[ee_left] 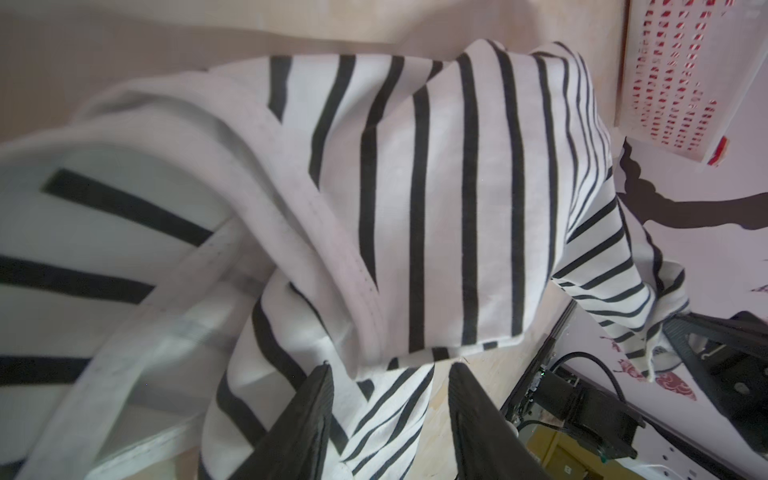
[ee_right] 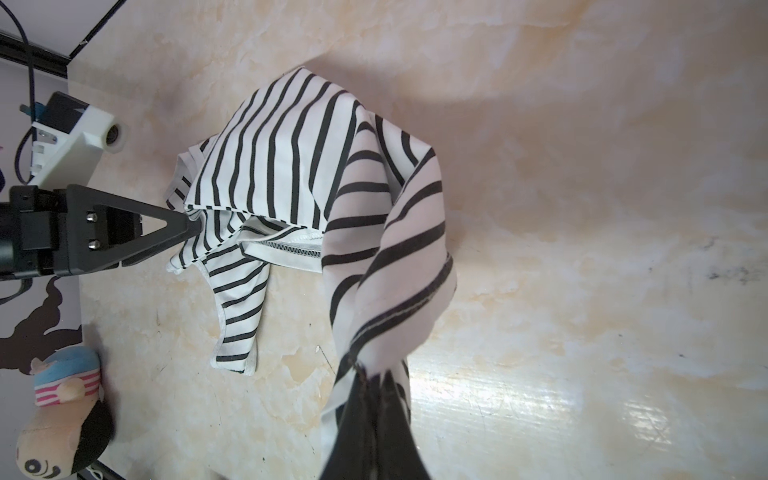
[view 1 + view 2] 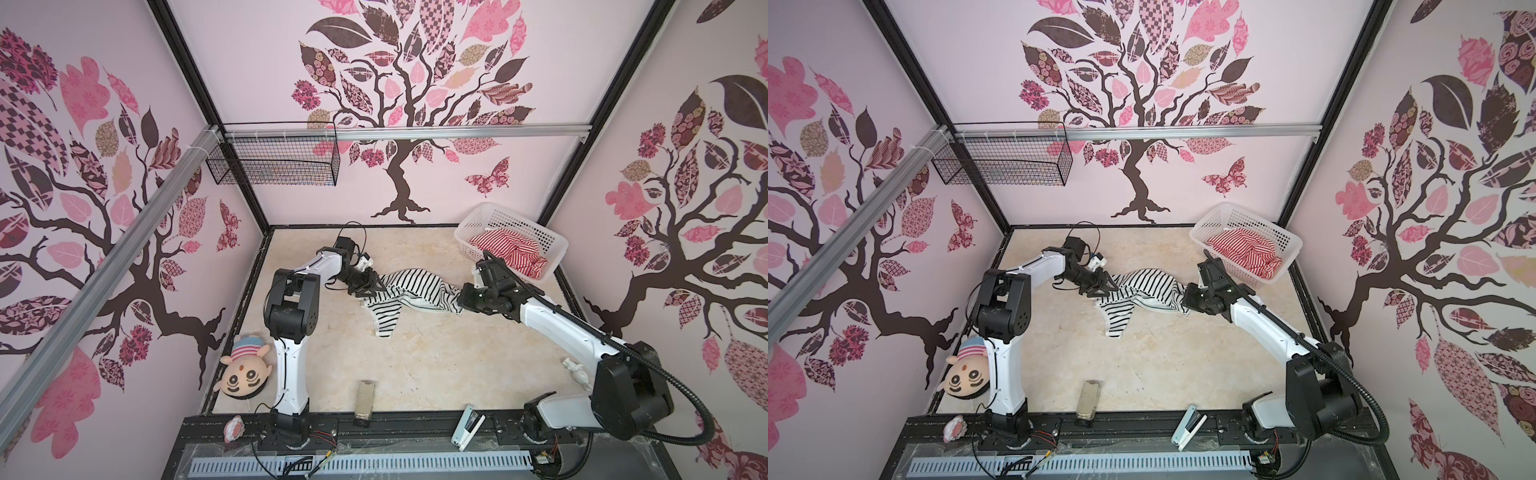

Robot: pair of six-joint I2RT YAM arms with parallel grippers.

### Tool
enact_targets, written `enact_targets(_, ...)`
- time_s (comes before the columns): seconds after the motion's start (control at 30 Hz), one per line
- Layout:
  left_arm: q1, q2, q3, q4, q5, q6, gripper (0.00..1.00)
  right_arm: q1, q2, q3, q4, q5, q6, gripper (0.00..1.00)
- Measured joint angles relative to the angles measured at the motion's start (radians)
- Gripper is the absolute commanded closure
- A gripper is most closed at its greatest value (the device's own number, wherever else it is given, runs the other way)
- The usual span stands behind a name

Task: Fold and stack the tank tops
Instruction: 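Grasp the tank top edge nearest the left gripper with the left gripper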

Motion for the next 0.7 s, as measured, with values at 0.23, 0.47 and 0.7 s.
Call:
enact_targets(0.23,0.055,0.031,0.003,0.023,0.106,-0.082,0.47,0.0,0.0,-0.006,-0.002,-0.006,0.001,1.0)
enact_targets(0.47,0.055,0.061,0.003,0.034,0.155,-0.123,0.44,0.0,0.0,-0.006,-0.007,-0.006,0.001,1.0)
enact_targets(0.7,0.053,0.062,0.003,0.084,0.228,-0.18,0.43,0.0,0.0,-0.006,-0.008,-0.006,0.001,1.0)
